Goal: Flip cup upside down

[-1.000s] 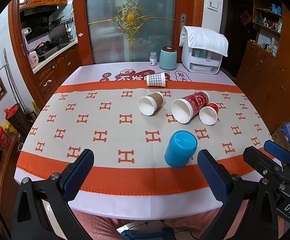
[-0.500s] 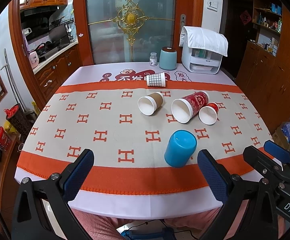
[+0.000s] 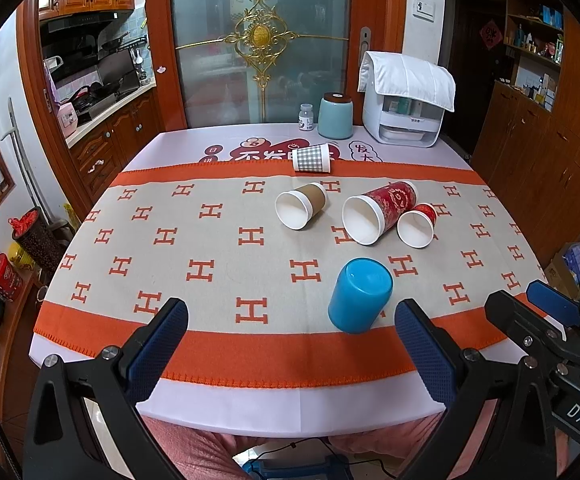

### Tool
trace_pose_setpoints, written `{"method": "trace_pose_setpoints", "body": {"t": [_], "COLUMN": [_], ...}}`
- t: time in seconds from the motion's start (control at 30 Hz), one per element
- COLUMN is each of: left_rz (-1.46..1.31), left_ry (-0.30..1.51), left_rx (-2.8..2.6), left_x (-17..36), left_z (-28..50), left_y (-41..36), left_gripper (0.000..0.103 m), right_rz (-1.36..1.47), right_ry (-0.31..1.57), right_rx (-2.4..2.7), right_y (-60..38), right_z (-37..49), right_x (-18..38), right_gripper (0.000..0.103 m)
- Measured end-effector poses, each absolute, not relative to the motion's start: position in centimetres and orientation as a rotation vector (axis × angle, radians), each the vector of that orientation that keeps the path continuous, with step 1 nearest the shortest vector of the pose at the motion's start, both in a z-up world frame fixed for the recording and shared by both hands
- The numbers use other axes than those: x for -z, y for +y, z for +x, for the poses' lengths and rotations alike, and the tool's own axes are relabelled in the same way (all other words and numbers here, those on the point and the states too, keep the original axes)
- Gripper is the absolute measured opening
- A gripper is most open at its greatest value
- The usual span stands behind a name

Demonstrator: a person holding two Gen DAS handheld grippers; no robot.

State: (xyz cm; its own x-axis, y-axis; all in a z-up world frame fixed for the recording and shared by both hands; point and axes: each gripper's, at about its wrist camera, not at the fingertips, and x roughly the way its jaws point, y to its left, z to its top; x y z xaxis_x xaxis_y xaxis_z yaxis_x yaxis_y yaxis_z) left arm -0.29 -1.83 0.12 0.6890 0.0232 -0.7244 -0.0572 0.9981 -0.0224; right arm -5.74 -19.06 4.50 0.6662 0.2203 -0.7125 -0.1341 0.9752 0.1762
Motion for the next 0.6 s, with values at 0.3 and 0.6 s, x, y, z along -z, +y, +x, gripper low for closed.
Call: {"method": "trace_pose_setpoints", "body": {"t": [0.3, 0.6], "left_rz": [-0.044, -0.043], "left_ry": [0.811, 0.809], "left_rx": [-0.044, -0.043], "left_x": [0.02, -0.05], "left_z": [-0.46, -0.37], "left_y": [-1.84, -1.87], "left_gripper": [0.102, 0.102], "right_rz": [0.111, 0.115], "right_ry": [0.817, 0.819], "right_rx": [-0.201, -0.199], "right_y": [-19.08, -19.17], "right_z": [-5.77, -5.87], "right_x": [-4.49, -4.34], "right_gripper": [0.075, 0.075]}}
